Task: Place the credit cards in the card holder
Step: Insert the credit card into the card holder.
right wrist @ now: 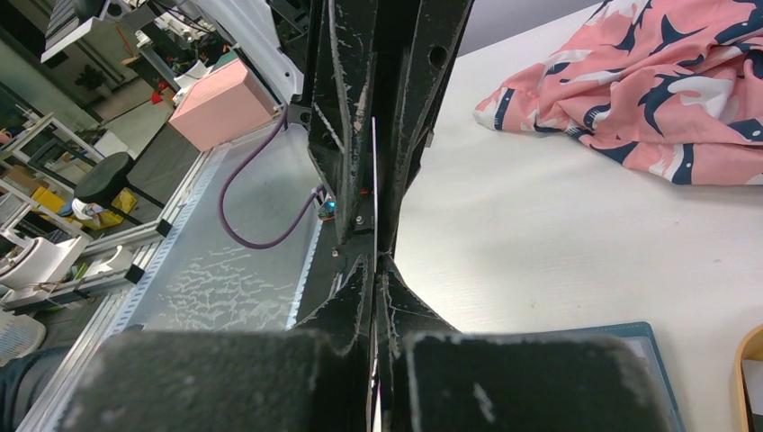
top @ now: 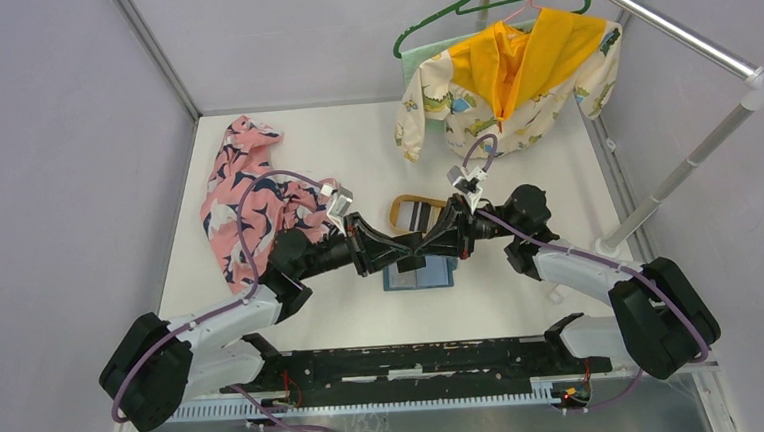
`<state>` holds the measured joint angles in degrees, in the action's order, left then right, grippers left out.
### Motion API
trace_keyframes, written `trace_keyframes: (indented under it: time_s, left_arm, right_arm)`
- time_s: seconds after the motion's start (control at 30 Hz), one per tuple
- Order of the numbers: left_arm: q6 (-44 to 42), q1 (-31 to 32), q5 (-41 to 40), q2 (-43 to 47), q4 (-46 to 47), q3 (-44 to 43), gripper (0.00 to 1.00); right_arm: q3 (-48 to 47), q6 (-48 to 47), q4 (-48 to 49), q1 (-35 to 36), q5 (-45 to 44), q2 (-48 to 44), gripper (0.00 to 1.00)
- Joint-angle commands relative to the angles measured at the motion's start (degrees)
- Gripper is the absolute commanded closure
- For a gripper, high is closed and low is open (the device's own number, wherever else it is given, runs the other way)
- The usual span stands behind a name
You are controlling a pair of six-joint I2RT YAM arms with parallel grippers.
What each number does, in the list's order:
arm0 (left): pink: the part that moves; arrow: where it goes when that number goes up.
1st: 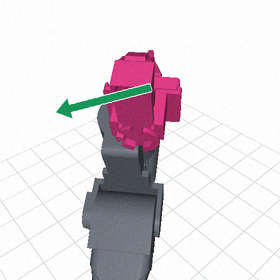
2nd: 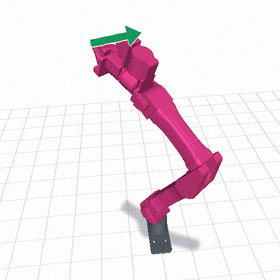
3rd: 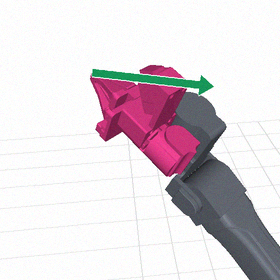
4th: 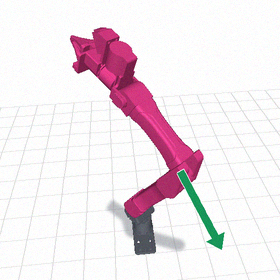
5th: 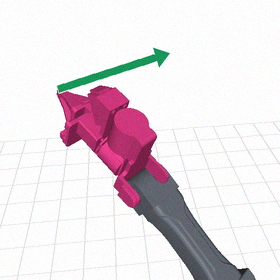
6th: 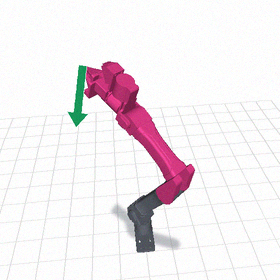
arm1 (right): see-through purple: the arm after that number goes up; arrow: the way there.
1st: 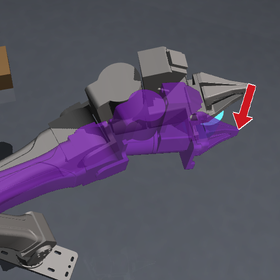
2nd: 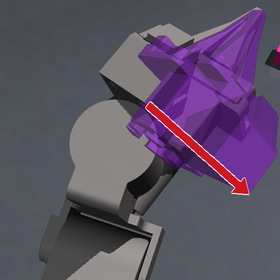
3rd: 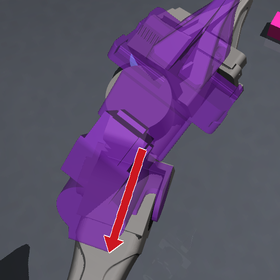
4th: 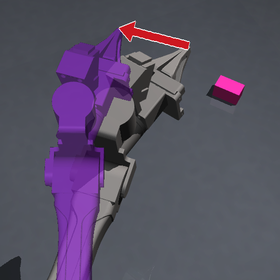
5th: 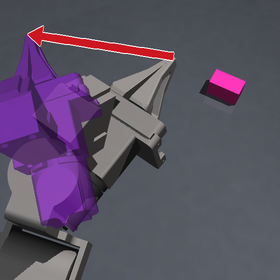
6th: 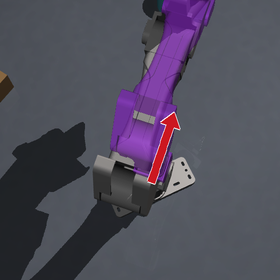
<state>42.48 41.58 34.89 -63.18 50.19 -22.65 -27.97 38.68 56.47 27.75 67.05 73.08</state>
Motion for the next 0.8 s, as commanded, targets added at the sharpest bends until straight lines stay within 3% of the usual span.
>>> trace_keyframes:
  time_s: [0.0,0.07,0.13,0.2,0.27,0.3,0.37,0.53,0.67,0.77]
  left_arm:
    - [-1.71,-0.19,1.23,-0.29,2.88,0.36,0.87]
    - [-1.7,-0.22,0.99,-0.05,3.2,0.46,0.98]
    - [-1.7,-0.26,-0.02,0.74,2.96,0.91,0.98]
    - [-2.26,-0.33,-1.59,1.74,-0.14,0.91,0.98]
    - [-2.91,-0.28,-3.38,2.86,-4.3,1.13,0.98]
    - [-2.85,-0.32,-4.41,3.54,-6.33,1.81,0.98]
    - [-2.69,-0.23,-5.9,5.0,-9.86,3.39,0.98]
    - [-2.72,-0.34,-10.82,10.28,-17.82,7.65,0.98]
    - [-3.94,-0.26,-16.4,12.23,-24.66,7.97,0.98]
    - [-3.78,-0.27,-16.7,10.19,-24.39,7.82,0.98]
  right_arm:
    - [-1.83,-0.89,1.94,0.28,0.27,-0.14,1.0]
    - [-1.84,-1.34,1.54,0.22,0.29,0.1,1.0]
    - [-2.28,-4.3,-1.28,0.27,0.66,0.05,0.98]
    - [-4.25,-13.92,-11.86,0.19,0.93,-1.03,0.72]
    - [-9.11,-35.26,-33.45,0.02,0.77,-3.28,0.47]
    - [-12.66,-50.88,-48.43,-0.02,-1.05,-4.27,0.37]
    - [-16.26,-72.57,-67.41,-0.02,-4.87,-6.81,0.28]
    - [-8.36,-109.91,-83.39,0.02,-15.98,-13.52,0.17]
    - [-5.15,-108.04,-80.55,-0.02,-24.14,-10.71,0.16]
    - [-8.37,-103.23,-80.9,0.13,-25.43,-5.06,0.26]
